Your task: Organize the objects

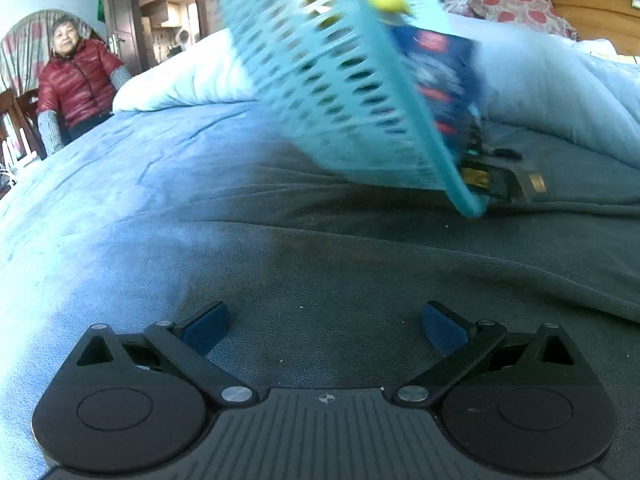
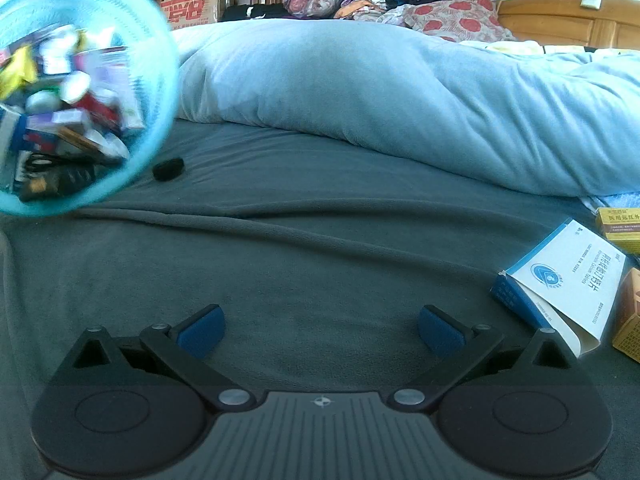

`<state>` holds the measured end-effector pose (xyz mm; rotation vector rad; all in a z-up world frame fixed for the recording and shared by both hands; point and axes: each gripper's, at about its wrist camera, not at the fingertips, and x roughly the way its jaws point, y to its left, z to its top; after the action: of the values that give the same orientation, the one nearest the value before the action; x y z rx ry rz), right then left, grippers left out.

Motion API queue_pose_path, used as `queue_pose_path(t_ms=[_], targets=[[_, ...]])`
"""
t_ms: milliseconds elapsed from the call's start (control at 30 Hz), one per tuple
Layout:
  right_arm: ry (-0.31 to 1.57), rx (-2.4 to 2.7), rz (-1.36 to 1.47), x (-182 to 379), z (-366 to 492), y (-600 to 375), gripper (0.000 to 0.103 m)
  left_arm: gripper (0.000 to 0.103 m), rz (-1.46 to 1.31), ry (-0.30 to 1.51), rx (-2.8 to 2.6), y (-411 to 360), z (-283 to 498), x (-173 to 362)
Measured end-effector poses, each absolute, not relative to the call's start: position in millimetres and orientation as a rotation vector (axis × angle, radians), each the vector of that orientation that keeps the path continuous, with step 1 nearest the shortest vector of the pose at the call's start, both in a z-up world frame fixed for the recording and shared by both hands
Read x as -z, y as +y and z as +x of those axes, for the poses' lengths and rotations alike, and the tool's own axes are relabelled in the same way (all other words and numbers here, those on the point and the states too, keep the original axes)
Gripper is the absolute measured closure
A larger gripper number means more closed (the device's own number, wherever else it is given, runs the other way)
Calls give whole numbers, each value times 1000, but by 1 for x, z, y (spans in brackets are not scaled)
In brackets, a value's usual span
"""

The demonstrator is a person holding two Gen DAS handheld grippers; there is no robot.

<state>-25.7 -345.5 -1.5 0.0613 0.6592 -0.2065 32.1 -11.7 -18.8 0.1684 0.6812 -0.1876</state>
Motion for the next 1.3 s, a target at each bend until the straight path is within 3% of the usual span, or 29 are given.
queue_pose_path(t_ms=[1300], targets=[[661, 208, 58, 2, -20, -343, 0, 0, 170, 682, 187, -12, 33, 19]])
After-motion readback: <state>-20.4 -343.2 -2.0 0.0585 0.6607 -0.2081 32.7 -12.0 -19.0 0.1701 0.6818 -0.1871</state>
